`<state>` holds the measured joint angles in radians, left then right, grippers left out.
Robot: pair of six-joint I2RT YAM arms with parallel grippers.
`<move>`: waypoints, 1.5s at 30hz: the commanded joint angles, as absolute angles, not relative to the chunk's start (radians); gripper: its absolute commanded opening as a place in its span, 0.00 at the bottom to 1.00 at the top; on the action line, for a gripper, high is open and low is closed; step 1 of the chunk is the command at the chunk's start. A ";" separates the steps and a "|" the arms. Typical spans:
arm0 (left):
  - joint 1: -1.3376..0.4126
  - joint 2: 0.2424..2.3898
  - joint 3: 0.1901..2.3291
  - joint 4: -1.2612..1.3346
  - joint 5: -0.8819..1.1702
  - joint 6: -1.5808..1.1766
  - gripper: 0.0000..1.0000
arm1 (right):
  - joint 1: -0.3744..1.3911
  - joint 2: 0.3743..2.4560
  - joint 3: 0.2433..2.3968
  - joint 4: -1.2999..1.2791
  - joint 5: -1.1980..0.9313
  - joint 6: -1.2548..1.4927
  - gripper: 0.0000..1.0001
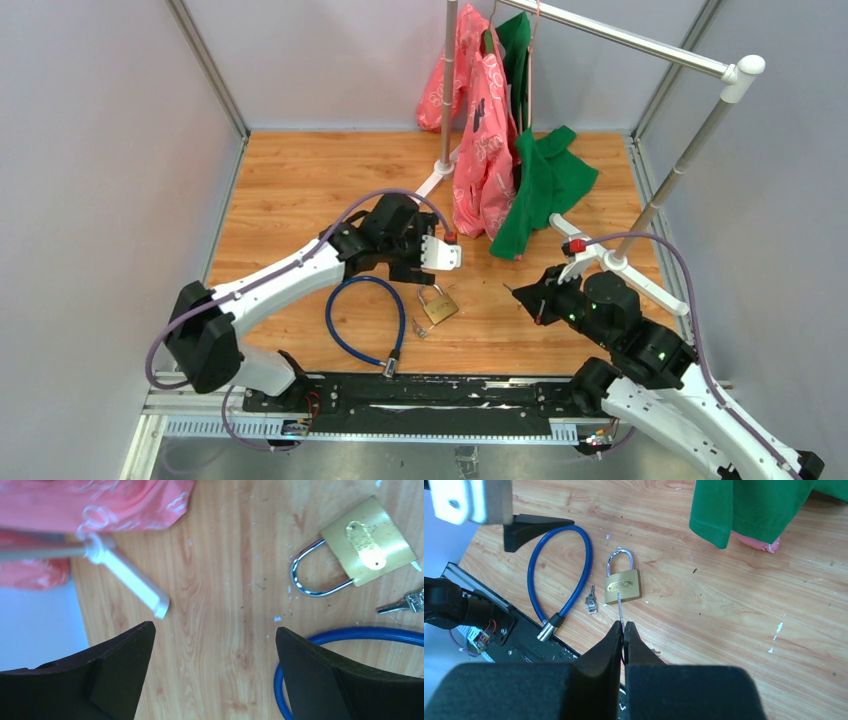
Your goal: Unlock with the key
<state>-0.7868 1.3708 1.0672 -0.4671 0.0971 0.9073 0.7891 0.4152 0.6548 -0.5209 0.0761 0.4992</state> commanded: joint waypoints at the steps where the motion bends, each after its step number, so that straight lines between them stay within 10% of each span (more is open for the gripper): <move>1: -0.815 1.465 1.107 -0.550 0.216 1.041 0.95 | 0.774 0.395 0.649 -0.568 0.094 0.472 0.00; 45: -0.997 1.993 1.426 -0.766 0.216 0.937 0.83 | 0.774 0.329 0.683 -0.656 0.134 0.458 0.00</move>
<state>-0.9928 1.9530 1.3701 -0.7105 0.2070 1.0183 0.7876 0.3424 0.6571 -0.6239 0.1165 0.4728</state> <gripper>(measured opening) 0.836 0.015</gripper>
